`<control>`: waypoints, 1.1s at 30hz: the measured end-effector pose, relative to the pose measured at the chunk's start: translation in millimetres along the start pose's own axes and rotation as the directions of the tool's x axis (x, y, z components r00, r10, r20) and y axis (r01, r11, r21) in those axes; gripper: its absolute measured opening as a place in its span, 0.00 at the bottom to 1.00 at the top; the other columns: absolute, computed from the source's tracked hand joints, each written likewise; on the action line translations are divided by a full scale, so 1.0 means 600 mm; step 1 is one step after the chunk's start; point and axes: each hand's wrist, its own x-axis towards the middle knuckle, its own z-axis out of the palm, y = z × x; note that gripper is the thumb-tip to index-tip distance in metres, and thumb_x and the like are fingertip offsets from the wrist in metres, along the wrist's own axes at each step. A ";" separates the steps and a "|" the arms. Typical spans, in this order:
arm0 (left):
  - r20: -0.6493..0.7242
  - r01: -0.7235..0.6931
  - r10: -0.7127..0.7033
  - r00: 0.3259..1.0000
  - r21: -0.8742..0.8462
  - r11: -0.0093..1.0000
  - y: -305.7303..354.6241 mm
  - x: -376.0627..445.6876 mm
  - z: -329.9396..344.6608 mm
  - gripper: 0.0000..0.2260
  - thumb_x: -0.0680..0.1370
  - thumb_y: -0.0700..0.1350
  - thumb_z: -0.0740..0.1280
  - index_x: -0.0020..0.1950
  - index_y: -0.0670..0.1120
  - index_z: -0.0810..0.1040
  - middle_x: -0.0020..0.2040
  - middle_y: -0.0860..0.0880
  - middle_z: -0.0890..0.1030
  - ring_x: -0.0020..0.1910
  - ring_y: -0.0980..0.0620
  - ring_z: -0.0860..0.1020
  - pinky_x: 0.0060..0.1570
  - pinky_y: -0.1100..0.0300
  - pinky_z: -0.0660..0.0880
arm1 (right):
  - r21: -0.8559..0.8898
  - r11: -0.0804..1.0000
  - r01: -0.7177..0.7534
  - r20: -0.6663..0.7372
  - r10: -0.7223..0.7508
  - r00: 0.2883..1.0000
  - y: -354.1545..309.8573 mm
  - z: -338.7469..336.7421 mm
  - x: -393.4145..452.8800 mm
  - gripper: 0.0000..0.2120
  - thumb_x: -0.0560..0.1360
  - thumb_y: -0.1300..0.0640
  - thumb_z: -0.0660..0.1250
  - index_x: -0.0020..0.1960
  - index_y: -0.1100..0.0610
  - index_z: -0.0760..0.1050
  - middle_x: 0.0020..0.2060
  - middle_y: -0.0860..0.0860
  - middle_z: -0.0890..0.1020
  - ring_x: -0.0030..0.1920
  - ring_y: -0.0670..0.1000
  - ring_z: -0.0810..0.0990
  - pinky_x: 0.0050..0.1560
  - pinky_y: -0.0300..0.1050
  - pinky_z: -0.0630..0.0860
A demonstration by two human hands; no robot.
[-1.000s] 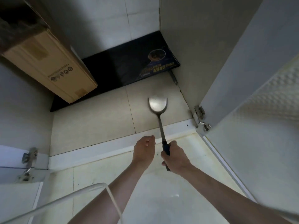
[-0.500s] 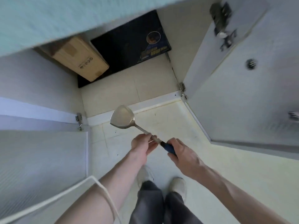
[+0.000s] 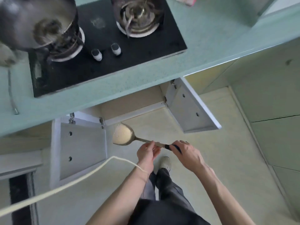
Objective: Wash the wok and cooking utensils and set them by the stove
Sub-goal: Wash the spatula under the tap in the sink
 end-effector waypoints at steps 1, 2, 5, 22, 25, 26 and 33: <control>0.013 -0.018 0.018 1.000 0.004 1.000 0.000 -0.023 0.006 0.06 0.80 0.38 0.70 0.54 0.37 0.77 0.39 0.43 0.86 0.36 0.48 0.86 0.38 0.58 0.84 | 0.013 0.999 -0.032 -0.038 0.032 0.999 -0.005 -0.013 -0.023 0.14 0.84 0.41 0.59 0.56 0.47 0.79 0.48 0.45 0.81 0.51 0.52 0.79 0.44 0.48 0.75; 0.030 -0.031 0.031 0.999 0.010 0.999 0.001 -0.046 0.012 0.06 0.80 0.37 0.70 0.54 0.37 0.77 0.38 0.43 0.85 0.35 0.48 0.85 0.38 0.58 0.84 | 0.036 0.997 -0.067 -0.076 0.070 0.995 -0.009 -0.023 -0.045 0.13 0.83 0.41 0.59 0.55 0.46 0.79 0.47 0.44 0.81 0.50 0.51 0.79 0.44 0.48 0.76; 0.123 -0.070 0.059 0.991 0.092 0.993 0.004 -0.103 0.039 0.07 0.80 0.37 0.69 0.55 0.36 0.77 0.39 0.42 0.86 0.35 0.48 0.86 0.40 0.58 0.84 | 0.136 0.980 -0.146 -0.172 0.168 0.971 -0.008 -0.050 -0.108 0.11 0.81 0.39 0.62 0.53 0.42 0.80 0.44 0.42 0.81 0.45 0.47 0.78 0.40 0.42 0.73; 0.653 -0.433 0.002 0.757 0.500 0.750 -0.187 -0.305 0.371 0.05 0.80 0.40 0.71 0.48 0.41 0.75 0.44 0.37 0.86 0.39 0.47 0.86 0.40 0.58 0.82 | 0.638 0.744 -0.199 -0.537 0.615 0.577 0.221 -0.189 -0.380 0.11 0.79 0.40 0.68 0.49 0.46 0.84 0.40 0.40 0.83 0.43 0.41 0.79 0.41 0.38 0.74; 0.673 -0.454 -0.018 0.740 0.519 0.724 -0.258 -0.335 0.428 0.06 0.80 0.41 0.71 0.50 0.41 0.76 0.47 0.37 0.86 0.41 0.46 0.86 0.39 0.59 0.81 | 0.677 0.711 -0.191 -0.524 0.648 0.552 0.287 -0.215 -0.421 0.11 0.79 0.41 0.68 0.48 0.45 0.84 0.38 0.40 0.82 0.41 0.39 0.79 0.39 0.34 0.70; 0.681 -0.461 -0.031 0.732 0.528 0.713 -0.282 -0.345 0.450 0.06 0.80 0.41 0.70 0.51 0.41 0.76 0.47 0.37 0.86 0.42 0.46 0.86 0.40 0.59 0.81 | 0.683 0.702 -0.201 -0.520 0.661 0.541 0.313 -0.228 -0.434 0.11 0.79 0.41 0.67 0.48 0.45 0.84 0.38 0.39 0.82 0.41 0.39 0.78 0.38 0.34 0.70; 0.714 -0.482 -0.082 0.695 0.547 0.685 -0.470 -0.432 0.604 0.09 0.84 0.44 0.65 0.53 0.38 0.79 0.43 0.43 0.87 0.41 0.49 0.86 0.40 0.60 0.82 | 0.749 0.624 -0.222 -0.490 0.748 0.447 0.513 -0.309 -0.536 0.11 0.77 0.37 0.69 0.46 0.42 0.83 0.38 0.38 0.83 0.42 0.41 0.80 0.40 0.37 0.73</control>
